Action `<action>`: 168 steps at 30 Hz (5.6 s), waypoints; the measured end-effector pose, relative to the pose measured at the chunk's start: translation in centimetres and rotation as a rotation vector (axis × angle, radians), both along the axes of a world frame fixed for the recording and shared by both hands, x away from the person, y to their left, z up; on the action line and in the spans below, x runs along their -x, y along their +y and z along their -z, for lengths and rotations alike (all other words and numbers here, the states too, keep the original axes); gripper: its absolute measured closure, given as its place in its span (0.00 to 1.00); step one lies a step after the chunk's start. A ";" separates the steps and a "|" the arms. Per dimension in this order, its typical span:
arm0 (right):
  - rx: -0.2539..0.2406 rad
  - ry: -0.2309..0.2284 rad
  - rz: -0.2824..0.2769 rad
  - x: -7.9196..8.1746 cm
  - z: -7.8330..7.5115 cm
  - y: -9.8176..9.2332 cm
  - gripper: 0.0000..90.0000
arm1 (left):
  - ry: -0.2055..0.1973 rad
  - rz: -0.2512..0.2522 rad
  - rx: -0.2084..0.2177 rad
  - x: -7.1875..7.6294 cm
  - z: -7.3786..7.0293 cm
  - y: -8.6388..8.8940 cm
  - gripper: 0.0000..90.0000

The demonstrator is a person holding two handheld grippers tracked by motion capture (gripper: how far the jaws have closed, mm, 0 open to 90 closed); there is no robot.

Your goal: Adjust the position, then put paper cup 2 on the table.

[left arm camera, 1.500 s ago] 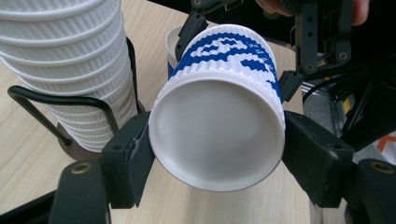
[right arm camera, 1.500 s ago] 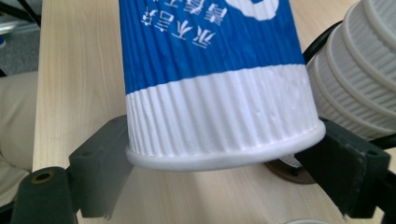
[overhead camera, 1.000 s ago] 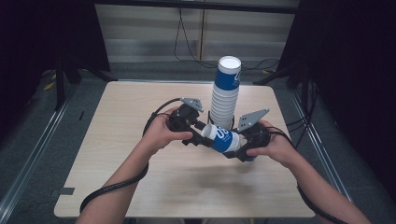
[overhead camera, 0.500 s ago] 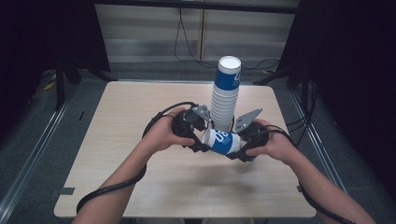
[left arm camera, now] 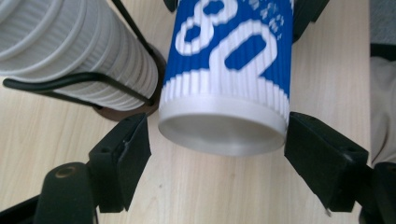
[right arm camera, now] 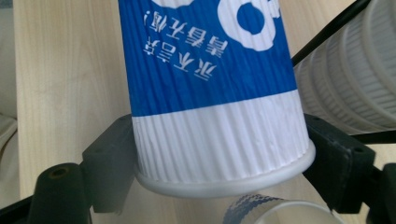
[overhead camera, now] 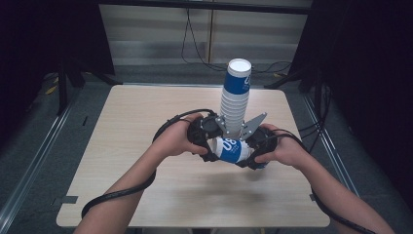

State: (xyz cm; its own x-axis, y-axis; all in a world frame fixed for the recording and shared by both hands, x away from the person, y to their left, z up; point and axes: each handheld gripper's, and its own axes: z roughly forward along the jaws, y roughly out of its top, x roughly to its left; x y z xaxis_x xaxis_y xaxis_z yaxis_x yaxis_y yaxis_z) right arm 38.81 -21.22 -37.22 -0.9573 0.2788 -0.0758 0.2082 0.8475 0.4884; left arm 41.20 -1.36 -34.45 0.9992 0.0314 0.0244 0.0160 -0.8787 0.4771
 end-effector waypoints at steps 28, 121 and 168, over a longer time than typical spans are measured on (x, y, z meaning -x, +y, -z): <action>0.040 -0.013 -0.036 0.1 -0.2 0.6 0.21 | 0.051 0.001 -0.057 -0.2 1.0 -0.5 0.33; -0.330 -0.015 0.011 0.1 -0.6 -0.3 0.12 | 0.174 -0.041 0.229 -0.7 2.3 3.6 0.32; -0.001 0.059 0.140 -0.1 0.2 4.5 0.17 | 0.058 -0.171 0.033 0.8 6.5 7.9 0.20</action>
